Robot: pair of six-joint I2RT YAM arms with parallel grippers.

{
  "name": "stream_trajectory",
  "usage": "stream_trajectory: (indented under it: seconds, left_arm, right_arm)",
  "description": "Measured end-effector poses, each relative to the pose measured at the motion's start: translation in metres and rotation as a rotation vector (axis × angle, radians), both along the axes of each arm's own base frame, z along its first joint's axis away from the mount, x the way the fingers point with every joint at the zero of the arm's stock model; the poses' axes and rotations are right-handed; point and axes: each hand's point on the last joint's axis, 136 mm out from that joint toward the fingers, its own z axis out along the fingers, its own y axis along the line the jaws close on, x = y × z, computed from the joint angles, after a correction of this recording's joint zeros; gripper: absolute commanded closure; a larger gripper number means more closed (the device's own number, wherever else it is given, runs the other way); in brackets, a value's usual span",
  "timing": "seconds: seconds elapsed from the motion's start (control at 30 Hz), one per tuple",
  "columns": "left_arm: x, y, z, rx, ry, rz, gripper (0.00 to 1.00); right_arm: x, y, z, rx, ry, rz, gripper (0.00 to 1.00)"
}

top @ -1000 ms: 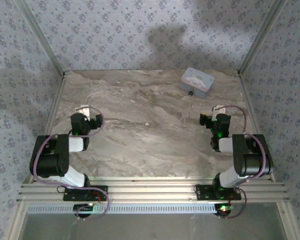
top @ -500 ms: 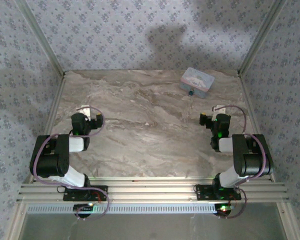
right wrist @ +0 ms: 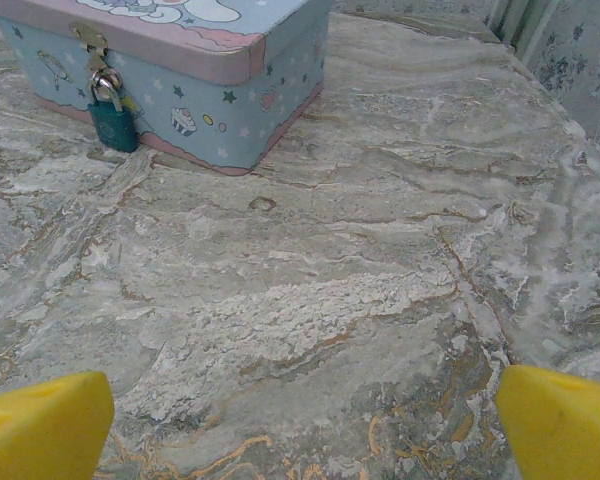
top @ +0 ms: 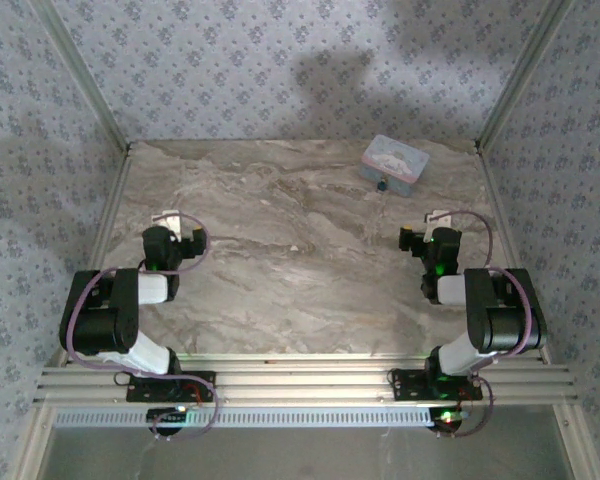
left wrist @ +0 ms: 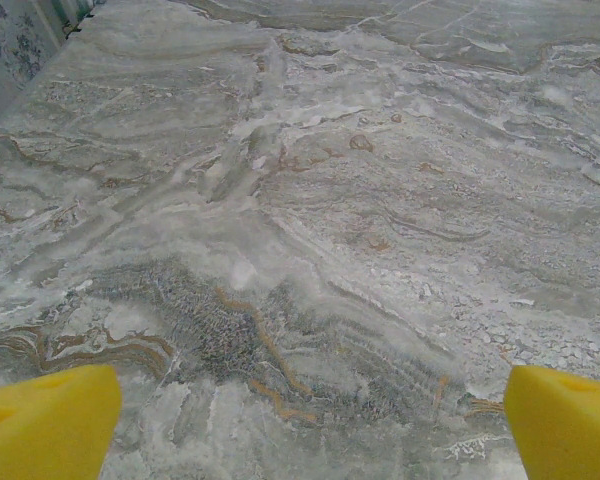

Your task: Unlock the padlock with the key

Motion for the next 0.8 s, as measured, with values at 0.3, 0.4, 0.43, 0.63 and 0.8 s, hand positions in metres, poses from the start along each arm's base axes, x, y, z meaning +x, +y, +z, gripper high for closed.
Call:
stream_trajectory:
  seconds: [0.3, 0.4, 0.43, 0.63, 0.8]
  left_arm:
    - [0.0, 0.0, 0.0, 0.0, 0.0, -0.001, 0.02]
    - [0.0, 0.0, 0.0, 0.0, 0.0, -0.001, 0.02]
    - [0.0, 0.0, 0.0, 0.0, 0.0, 0.0, 0.02]
    - [0.0, 0.0, 0.0, -0.001, 0.001, -0.002, 0.02]
    - [0.01, -0.001, 0.004, -0.004, 0.072, -0.003, 0.02]
  right_arm:
    - [0.0, 0.0, 0.0, 0.0, 0.0, 0.0, 0.0]
    - [0.0, 0.0, 0.0, 0.0, 0.0, 0.0, 0.0]
    - [0.0, 0.0, 0.0, 0.001, 0.0, 0.0, 0.0]
    - [0.0, 0.002, -0.001, 0.002, 0.015, 0.008, 0.0]
    - [0.017, 0.007, 0.029, -0.002, 0.056, 0.023, 0.0]
